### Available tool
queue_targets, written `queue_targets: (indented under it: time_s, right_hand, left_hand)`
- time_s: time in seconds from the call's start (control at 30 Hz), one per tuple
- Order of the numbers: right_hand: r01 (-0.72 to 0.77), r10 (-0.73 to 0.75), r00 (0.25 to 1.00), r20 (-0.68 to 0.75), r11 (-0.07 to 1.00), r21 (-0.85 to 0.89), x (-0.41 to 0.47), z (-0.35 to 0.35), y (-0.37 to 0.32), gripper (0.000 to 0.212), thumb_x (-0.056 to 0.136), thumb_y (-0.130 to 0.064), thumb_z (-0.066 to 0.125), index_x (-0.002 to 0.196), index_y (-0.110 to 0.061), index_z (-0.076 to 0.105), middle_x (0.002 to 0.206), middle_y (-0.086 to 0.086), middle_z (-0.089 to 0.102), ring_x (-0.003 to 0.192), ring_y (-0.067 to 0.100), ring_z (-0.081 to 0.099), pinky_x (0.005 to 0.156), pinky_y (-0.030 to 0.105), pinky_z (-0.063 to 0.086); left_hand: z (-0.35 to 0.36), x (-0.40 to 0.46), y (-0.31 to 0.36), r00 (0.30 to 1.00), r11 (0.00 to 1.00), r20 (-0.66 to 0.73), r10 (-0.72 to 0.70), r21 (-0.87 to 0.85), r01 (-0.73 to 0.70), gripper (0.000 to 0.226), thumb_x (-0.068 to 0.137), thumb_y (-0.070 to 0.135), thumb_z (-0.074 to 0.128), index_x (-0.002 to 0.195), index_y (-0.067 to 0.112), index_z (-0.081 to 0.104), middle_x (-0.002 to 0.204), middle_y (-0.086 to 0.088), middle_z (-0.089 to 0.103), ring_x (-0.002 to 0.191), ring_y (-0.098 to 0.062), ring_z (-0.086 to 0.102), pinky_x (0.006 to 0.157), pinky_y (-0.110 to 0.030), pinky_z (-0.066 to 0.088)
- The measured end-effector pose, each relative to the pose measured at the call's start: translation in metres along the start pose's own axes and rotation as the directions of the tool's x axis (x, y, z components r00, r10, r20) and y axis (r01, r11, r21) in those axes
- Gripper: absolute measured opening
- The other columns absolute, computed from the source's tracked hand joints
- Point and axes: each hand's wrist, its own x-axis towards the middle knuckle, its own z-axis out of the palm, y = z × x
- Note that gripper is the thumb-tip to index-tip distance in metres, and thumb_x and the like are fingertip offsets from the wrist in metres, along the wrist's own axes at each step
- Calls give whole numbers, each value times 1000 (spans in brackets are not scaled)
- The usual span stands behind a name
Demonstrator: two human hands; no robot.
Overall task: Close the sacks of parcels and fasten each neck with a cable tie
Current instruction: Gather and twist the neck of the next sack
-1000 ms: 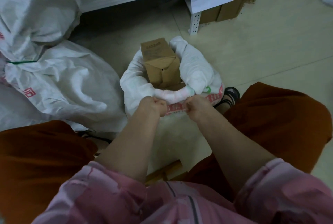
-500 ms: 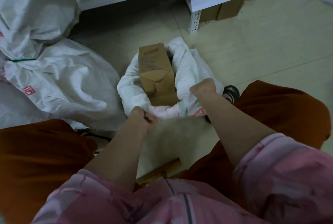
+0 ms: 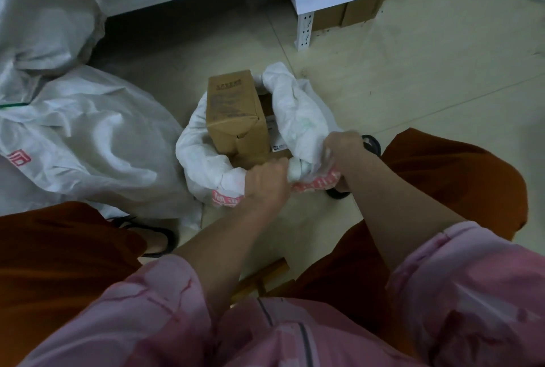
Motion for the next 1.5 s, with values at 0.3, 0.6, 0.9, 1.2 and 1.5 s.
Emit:
queue_targets:
  time_s: [0.3,0.6,0.9,1.2,1.5]
  right_hand:
    - [291,-439,892,-106,739,-608,13,15,-24,30,96,-18,47,125,-7,47,130,12,52,121,28,48,99,33,35]
    - [-133,34,961,273,925,355,40,-23,9,5,87,-10,61,85,-9,56,83,8,58,72,20,58,70,31,54]
    - [25,-43,977,209,996,91,52,-43,24,17,85,-8,61,101,-3,61,107,14,61,104,30,59,82,33,46]
    - [390,-382,915,134,920,-44,53,-31,-4,27,77,-21,74,63,-10,54,59,0,50,57,12,50,48,16,35]
    - [176,-173,983,53,984,-39,78,-34,3,32,88,-10,58,60,-13,42,61,1,42,55,13,42,53,21,35]
  left_hand:
    - [11,3,4,973,965,37,229,120,-232,25,54,19,86,72,17,69,68,-2,66,55,-16,64,48,-21,40]
    - [-19,76,11,751,397,610,-253,-642,656,42,82,48,65,84,6,64,60,-6,56,52,-17,51,54,-25,42]
    - [-15,123,58,840,477,470,-272,-692,542,16,81,14,70,90,4,62,83,-15,66,64,-22,58,52,-26,41]
    - [-31,144,65,861,631,451,-234,-603,487,20,87,16,59,98,3,68,91,-11,66,88,-27,63,70,-30,50]
    - [-47,146,31,991,954,132,20,-298,21,50,87,6,57,134,18,47,136,-3,46,116,-23,52,93,-37,46]
